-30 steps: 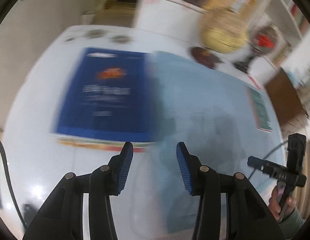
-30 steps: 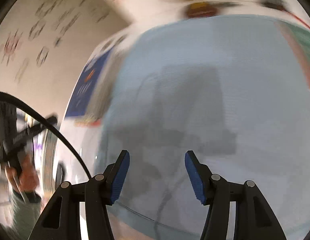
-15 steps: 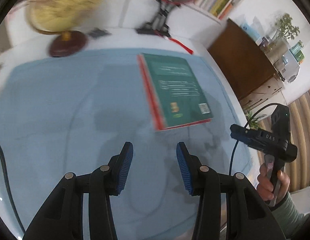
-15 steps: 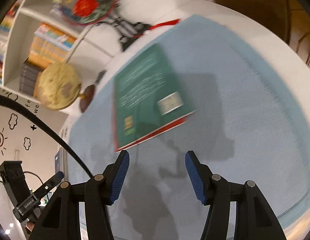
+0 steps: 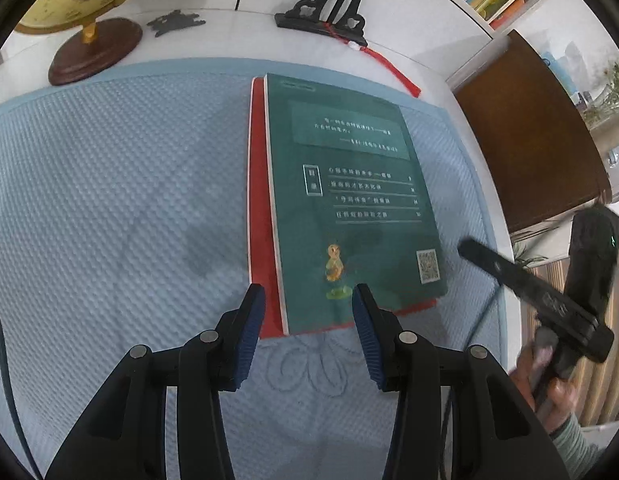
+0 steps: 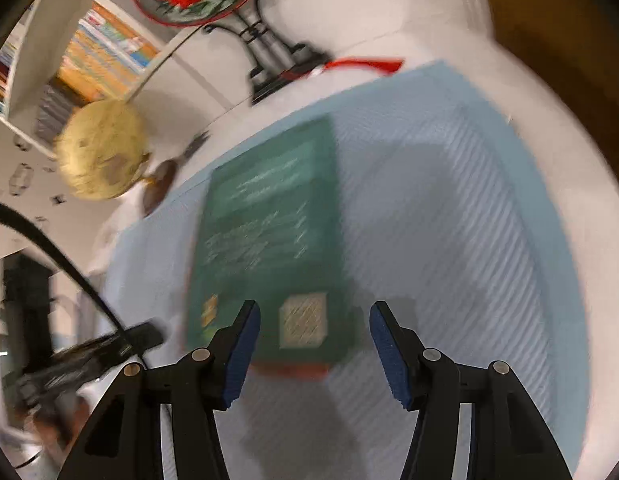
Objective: Organize books
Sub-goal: 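Move the right gripper over the mat to the green book, then grip the green book edge with the right gripper and flip it cover-up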
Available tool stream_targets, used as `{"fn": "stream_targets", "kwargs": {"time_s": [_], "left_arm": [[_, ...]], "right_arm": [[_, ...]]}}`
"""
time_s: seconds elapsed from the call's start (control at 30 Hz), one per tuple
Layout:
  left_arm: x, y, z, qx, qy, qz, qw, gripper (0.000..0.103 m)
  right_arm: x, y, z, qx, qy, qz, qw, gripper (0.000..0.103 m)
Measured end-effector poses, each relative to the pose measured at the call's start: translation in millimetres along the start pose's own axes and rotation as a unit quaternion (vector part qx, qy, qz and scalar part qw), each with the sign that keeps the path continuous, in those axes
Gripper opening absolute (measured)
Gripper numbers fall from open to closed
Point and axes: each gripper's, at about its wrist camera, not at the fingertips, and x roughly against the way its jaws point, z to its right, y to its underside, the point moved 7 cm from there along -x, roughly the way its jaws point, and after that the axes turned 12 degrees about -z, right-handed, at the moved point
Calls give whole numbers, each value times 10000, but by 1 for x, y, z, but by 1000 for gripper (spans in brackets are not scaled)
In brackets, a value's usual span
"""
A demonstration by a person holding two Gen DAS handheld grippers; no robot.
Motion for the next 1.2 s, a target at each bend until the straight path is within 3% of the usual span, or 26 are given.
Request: {"fn": "stream_targets", "kwargs": {"time_s": [0.07,0.13,0.23,0.3,0.4,0.5,0.6,0.77,0.9,1.03,1.2], "left_arm": [[-5,-7,-3,62,-116,54,9999,42],[-15,-16,-7,215,-86,33,9997,42],[-25,-23,-10,269,-162,58,9995,42],[-25,-27,-6,186,-223,129,9995,43],[-27,-24,3,100,5,54,9999,44],[-29,-15,13,-49,-259,22,9997,44],[-31,2,21,-158,-262,-69,9995,44],[-38,58,39,-314,-145,-401,9986,44],[-38,102,52,-550,-270,-458,9971,44],[-37,120,50,-405,-186,-435,9981,44],[-39,120,50,-257,120,-396,9988,45]], "right_arm": [[-12,-10,3,-24,-43,-65,10000,51],[-25,-17,4,-23,-117,-184,9998,41],[-33,-27,1,206,23,-62,9998,32],[-36,-29,-3,347,38,-84,9994,31],[-38,-29,-5,384,-68,-162,9991,31],[-35,-22,-1,367,-99,-221,9990,31],[-28,-6,6,365,-98,-255,9990,31],[-11,40,24,410,-62,-391,9984,31],[0,76,30,578,16,-662,9961,31],[13,104,40,605,357,-645,9954,31],[12,114,36,490,155,-346,9981,36]]}}
